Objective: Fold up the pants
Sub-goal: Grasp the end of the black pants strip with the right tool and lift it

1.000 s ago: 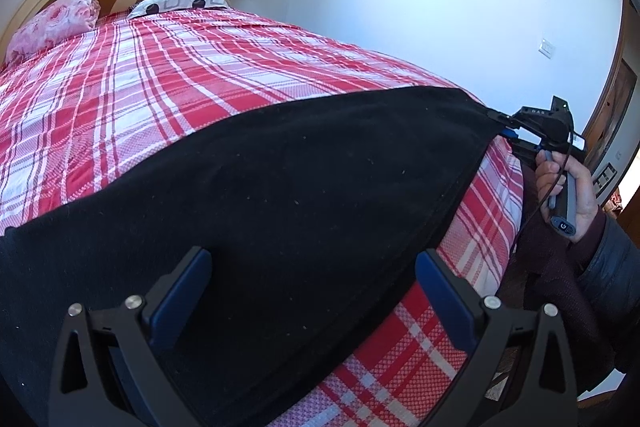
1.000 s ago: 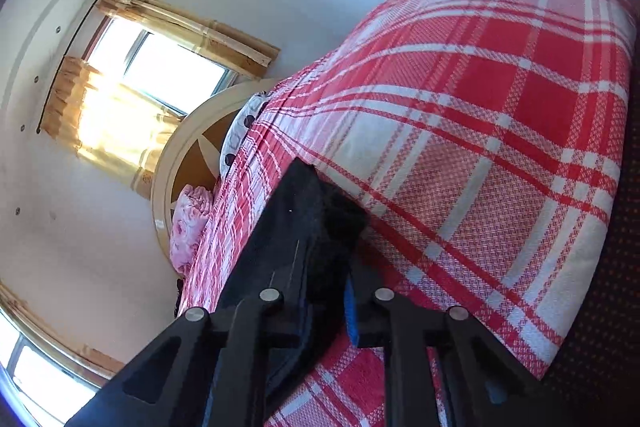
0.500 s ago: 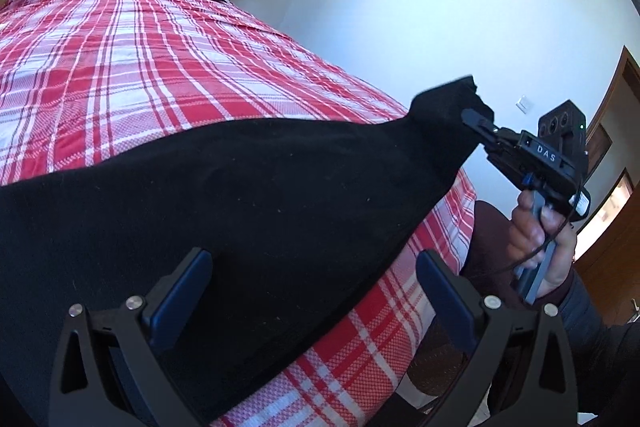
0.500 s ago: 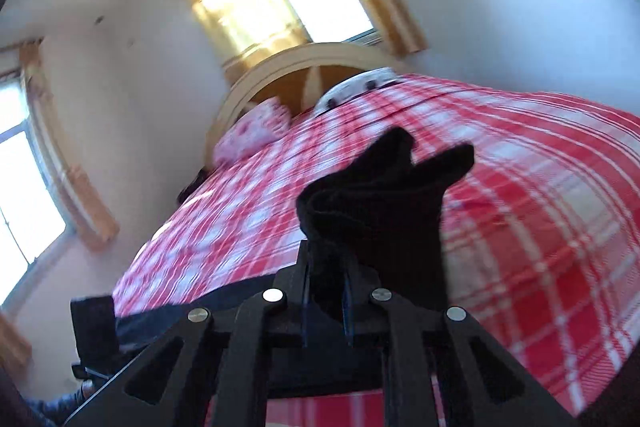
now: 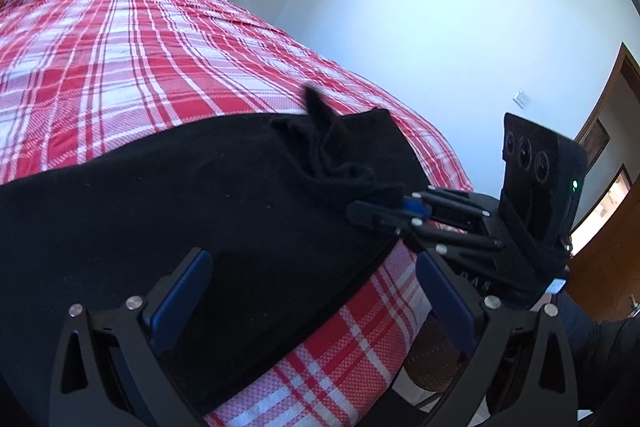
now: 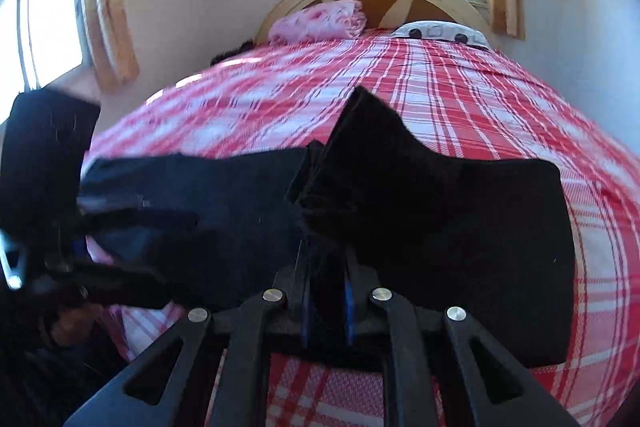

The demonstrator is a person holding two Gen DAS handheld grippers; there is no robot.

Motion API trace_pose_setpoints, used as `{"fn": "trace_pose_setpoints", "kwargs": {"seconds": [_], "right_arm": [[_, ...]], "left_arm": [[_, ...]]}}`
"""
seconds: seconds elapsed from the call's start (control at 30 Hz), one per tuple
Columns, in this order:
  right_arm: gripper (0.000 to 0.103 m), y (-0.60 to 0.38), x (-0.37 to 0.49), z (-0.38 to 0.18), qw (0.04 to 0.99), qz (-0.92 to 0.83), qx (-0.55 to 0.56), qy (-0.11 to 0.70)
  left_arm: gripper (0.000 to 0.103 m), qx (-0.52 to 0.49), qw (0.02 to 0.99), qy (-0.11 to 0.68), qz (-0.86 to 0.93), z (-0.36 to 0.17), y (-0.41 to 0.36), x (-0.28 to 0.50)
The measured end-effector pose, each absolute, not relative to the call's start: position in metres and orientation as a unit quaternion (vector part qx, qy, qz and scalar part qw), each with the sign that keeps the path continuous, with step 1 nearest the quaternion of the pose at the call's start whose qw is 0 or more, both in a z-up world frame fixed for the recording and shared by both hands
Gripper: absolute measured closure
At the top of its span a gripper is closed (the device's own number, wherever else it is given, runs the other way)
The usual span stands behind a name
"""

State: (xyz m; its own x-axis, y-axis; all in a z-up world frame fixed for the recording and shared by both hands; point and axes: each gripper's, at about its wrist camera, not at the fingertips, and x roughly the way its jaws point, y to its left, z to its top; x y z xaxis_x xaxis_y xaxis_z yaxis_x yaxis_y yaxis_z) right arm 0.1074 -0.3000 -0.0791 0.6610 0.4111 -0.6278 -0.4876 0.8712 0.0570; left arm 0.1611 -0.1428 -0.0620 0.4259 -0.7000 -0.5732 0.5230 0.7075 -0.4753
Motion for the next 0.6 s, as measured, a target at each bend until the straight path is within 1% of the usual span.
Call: {"fn": "trace_pose_setpoints", "kwargs": {"seconds": [0.07, 0.17, 0.23, 0.27, 0.3, 0.43, 0.5, 0.6], "right_arm": [[0.09, -0.304, 0.106, -0.081, 0.909, 0.252, -0.055, 0.326], [0.087, -0.317, 0.107, -0.084, 0.901, 0.276, -0.03, 0.333], [0.077, -0.323, 0.103, -0.085, 0.894, 0.295, -0.011, 0.336], [0.065, -0.327, 0.1, -0.085, 0.89, 0.305, -0.003, 0.339], [0.057, -0.329, 0.102, -0.085, 0.889, 0.31, -0.001, 0.337], [0.056, -0.347, 0.1, -0.079, 0.901, 0.295, 0.008, 0.318], [0.056, -0.359, 0.103, -0.076, 0.91, 0.277, 0.034, 0.307], [0.056, -0.365, 0.109, -0.078, 0.893, 0.312, 0.081, 0.314]], "left_arm": [[0.0, -0.117, 0.832, 0.397, -0.37, -0.063, -0.15, 0.166], [0.0, -0.113, 0.829, 0.398, -0.376, -0.061, -0.16, 0.172], [0.0, -0.117, 0.826, 0.401, -0.378, -0.059, -0.165, 0.179], [0.0, -0.125, 0.823, 0.404, -0.38, -0.058, -0.167, 0.184], [0.0, -0.13, 0.82, 0.407, -0.38, -0.058, -0.168, 0.187], [0.0, -0.156, 0.813, 0.416, -0.376, -0.059, -0.169, 0.198], [0.0, -0.168, 0.81, 0.42, -0.373, -0.058, -0.172, 0.201], [0.0, -0.179, 0.81, 0.417, -0.371, -0.056, -0.172, 0.204]]}}
